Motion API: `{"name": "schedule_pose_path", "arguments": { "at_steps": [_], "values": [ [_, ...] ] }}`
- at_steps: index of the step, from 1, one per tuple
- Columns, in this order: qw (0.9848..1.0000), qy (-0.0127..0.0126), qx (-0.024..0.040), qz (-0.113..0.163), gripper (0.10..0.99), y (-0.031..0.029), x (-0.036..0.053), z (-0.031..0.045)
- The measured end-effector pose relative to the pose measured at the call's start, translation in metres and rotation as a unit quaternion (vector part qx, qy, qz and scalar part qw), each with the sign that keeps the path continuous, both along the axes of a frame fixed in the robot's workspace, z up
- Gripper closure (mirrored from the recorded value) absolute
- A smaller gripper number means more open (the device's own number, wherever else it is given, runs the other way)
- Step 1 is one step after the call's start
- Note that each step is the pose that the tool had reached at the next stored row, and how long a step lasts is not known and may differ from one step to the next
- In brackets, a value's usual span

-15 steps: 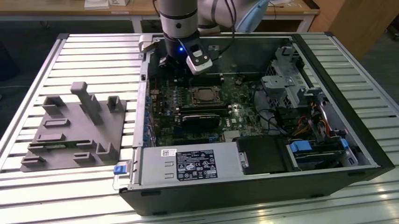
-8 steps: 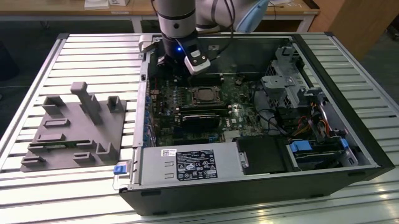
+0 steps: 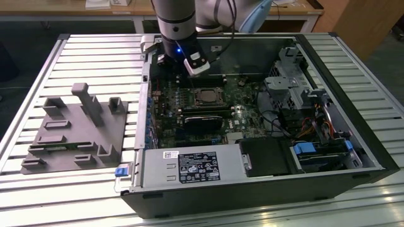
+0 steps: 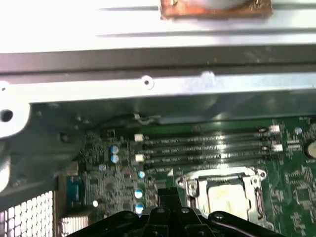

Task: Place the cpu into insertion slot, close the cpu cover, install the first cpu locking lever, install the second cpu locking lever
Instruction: 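Install the first cpu locking lever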

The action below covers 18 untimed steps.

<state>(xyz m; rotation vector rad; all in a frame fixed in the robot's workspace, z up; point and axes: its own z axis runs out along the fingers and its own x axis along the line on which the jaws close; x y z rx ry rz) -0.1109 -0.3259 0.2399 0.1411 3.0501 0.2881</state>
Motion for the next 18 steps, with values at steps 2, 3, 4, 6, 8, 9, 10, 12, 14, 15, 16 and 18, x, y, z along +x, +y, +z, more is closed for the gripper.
{"name": "schedule_pose_path", "arguments": {
  "at_steps": [2, 3, 4, 6, 8, 9, 10, 12, 14, 15, 16, 18],
  "values": [
    [0.9999, 0.0000, 0.0121, 0.000, 0.980, -0.0001, -0.0008, 0.0000],
    [0.9999, 0.0000, 0.0172, 0.000, 0.980, -0.0001, -0.0011, 0.0000],
    [0.9998, 0.0000, 0.0208, 0.000, 0.980, -0.0001, -0.0012, 0.0000],
    [0.9997, 0.0000, 0.0263, 0.000, 0.980, -0.0002, -0.0013, 0.0000],
    [0.9996, 0.0000, 0.0298, 0.000, 0.980, -0.0002, -0.0013, 0.0000],
    [0.9995, 0.0001, 0.0327, 0.000, 0.980, -0.0002, -0.0012, 0.0000],
    [0.9994, 0.0000, 0.0346, 0.000, 0.980, -0.0002, -0.0010, -0.0001],
    [0.9993, 0.0000, 0.0362, 0.000, 0.980, -0.0001, -0.0003, -0.0001],
    [0.9993, 0.0000, 0.0363, 0.000, 0.980, -0.0002, 0.0013, -0.0001],
    [0.9993, 0.0000, 0.0363, 0.000, 0.980, -0.0002, 0.0025, -0.0001],
    [0.9993, 0.0000, 0.0363, 0.000, 0.980, -0.0002, 0.0041, -0.0001],
    [0.9993, 0.0002, 0.0363, 0.000, 0.980, -0.0002, 0.0082, -0.0001]
  ]
}}
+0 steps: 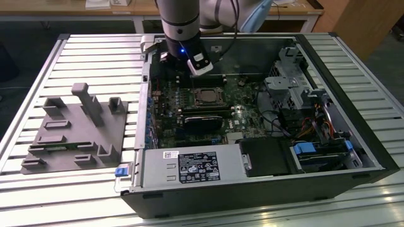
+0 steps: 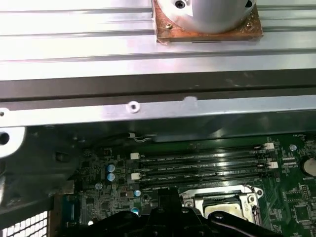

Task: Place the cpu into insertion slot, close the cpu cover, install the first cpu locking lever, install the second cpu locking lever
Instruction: 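Install the first cpu locking lever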

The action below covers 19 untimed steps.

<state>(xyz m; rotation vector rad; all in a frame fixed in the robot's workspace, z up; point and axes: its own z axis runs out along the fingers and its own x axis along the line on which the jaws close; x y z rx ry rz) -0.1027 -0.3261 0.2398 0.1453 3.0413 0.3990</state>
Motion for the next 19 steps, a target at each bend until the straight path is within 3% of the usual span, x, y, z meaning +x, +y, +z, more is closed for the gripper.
{"name": "schedule_pose_path", "arguments": {
  "at_steps": [11, 19],
  "values": [
    [1.0000, 0.0018, 0.0000, 0.000, 0.980, 0.0000, 0.0327, 0.0000],
    [1.0000, 0.0018, -0.0010, 0.000, 0.980, 0.0000, 0.0370, 0.0000]
  ]
}}
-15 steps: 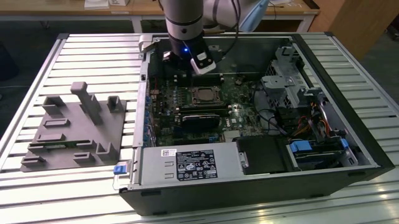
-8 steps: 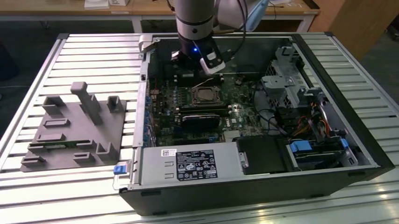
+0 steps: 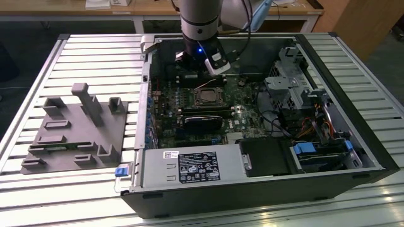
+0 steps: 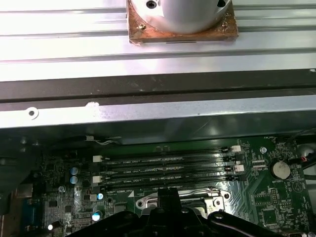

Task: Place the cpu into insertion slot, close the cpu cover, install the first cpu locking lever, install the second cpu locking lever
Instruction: 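Install the first cpu locking lever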

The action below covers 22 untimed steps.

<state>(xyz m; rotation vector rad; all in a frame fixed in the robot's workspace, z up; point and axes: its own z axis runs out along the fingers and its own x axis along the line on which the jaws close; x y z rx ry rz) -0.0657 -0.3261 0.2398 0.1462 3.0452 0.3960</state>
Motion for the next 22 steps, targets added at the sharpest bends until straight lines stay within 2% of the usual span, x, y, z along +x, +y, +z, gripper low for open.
{"name": "schedule_pose_path", "arguments": {
  "at_steps": [3, 4, 10, 13, 15, 22],
  "values": [
    [1.0000, -0.0004, 0.0000, 0.000, 0.980, 0.0000, 0.0000, -0.0004],
    [1.0000, -0.0024, -0.0015, -0.001, 0.980, 0.0000, -0.0001, -0.0008],
    [0.9994, -0.0245, -0.0222, -0.011, 0.980, 0.0000, -0.0016, -0.0028],
    [0.9989, -0.0346, -0.0260, -0.019, 0.980, -0.0001, -0.0016, -0.0042],
    [0.9986, -0.0398, -0.0260, -0.023, 0.980, 0.0000, -0.0016, -0.0055],
    [0.9977, -0.0550, -0.0252, -0.031, 0.980, 0.0000, -0.0016, -0.0092]
  ]
}}
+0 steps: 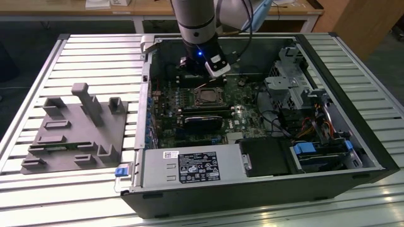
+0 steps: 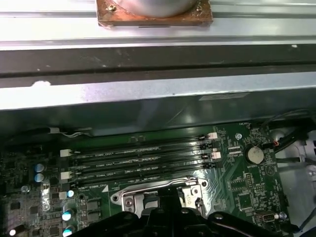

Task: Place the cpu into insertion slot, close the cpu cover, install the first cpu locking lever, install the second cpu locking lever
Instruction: 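Install the first cpu locking lever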

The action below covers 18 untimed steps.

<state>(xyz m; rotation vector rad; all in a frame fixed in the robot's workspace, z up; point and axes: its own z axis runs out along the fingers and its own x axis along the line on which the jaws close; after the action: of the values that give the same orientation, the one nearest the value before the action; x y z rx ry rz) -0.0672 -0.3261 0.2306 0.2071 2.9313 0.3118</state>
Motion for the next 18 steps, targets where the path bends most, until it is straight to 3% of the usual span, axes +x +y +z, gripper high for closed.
{"name": "schedule_pose_path", "arguments": {
  "at_steps": [2, 8, 18],
  "values": [
    [1.0000, -0.0035, 0.0018, -0.001, 0.980, 0.0000, 0.0000, -0.0008],
    [1.0000, -0.0038, 0.0057, -0.001, 0.980, 0.0000, 0.0000, -0.0016],
    [0.9999, -0.0053, 0.0103, -0.003, 0.980, 0.0022, 0.0000, -0.0110]
  ]
}}
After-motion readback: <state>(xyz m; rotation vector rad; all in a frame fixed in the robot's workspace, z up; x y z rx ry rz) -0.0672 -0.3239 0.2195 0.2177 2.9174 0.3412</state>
